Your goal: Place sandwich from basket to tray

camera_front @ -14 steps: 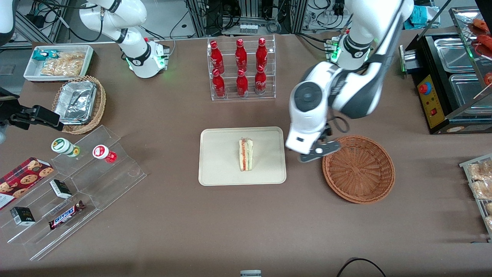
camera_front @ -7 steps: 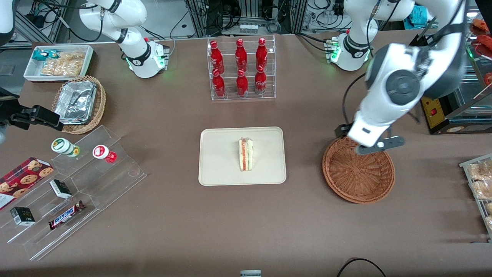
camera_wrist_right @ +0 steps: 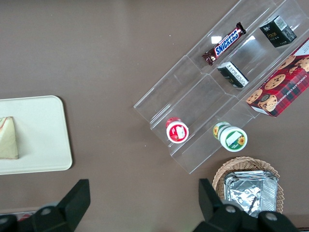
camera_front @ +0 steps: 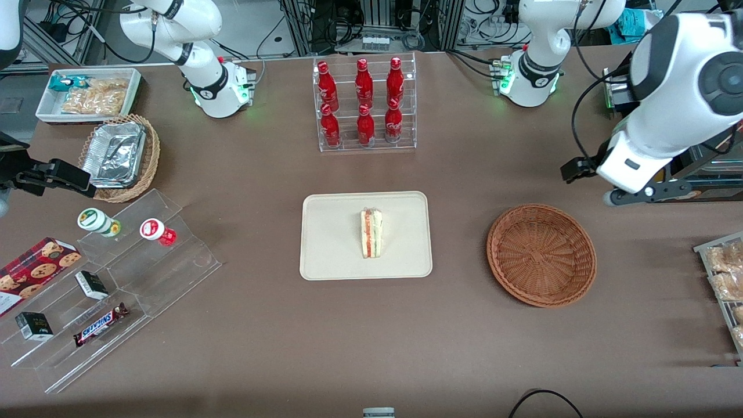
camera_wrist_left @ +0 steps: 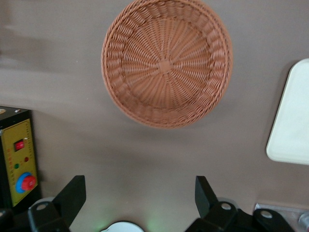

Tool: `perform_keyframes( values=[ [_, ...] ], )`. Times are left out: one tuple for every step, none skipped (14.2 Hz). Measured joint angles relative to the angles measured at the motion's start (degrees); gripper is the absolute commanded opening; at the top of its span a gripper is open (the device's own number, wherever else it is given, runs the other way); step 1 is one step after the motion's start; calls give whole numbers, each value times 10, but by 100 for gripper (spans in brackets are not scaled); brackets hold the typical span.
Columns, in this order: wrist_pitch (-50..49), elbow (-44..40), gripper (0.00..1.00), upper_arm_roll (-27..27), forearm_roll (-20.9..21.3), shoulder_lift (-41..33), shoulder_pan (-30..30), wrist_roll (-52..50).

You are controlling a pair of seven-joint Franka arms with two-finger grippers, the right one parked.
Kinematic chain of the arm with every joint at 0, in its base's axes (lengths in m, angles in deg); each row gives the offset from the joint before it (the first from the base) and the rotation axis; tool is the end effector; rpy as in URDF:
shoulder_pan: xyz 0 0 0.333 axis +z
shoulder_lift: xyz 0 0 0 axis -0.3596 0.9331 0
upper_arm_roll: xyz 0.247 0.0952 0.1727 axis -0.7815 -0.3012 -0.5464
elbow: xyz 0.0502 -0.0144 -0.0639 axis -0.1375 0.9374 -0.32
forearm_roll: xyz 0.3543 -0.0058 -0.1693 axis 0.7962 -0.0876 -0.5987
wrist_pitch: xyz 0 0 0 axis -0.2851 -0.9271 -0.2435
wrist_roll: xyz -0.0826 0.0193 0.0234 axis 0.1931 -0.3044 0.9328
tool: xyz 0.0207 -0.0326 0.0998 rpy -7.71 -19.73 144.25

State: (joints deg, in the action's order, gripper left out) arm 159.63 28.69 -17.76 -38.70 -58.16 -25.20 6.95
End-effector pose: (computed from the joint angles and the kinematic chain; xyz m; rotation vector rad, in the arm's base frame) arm 0.5306 -0.0780 0.5323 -3.0467 -0.1572 0.2462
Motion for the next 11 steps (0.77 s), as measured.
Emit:
perform_keyframes(
  values=[
    [-7,-3,100,0,0,-6,10,14],
    [-12,-8,100,0,-1,-11,21,23],
    [-18,-18,100,0,-1,-14,33,27],
    [-21,-29,100,0,-1,-15,43,29],
    [-23,-41,100,-2,-4,-16,51,30],
    [-24,-53,100,-10,-14,-16,55,30],
    [-27,-62,100,-23,-30,-16,55,30],
    [-29,-66,100,-35,-45,-16,56,31],
    [-30,-66,100,-43,-53,-16,57,33],
    [-30,-66,100,-45,-54,-15,57,34],
    [-31,-66,100,-44,-54,-13,57,34]
  ],
)
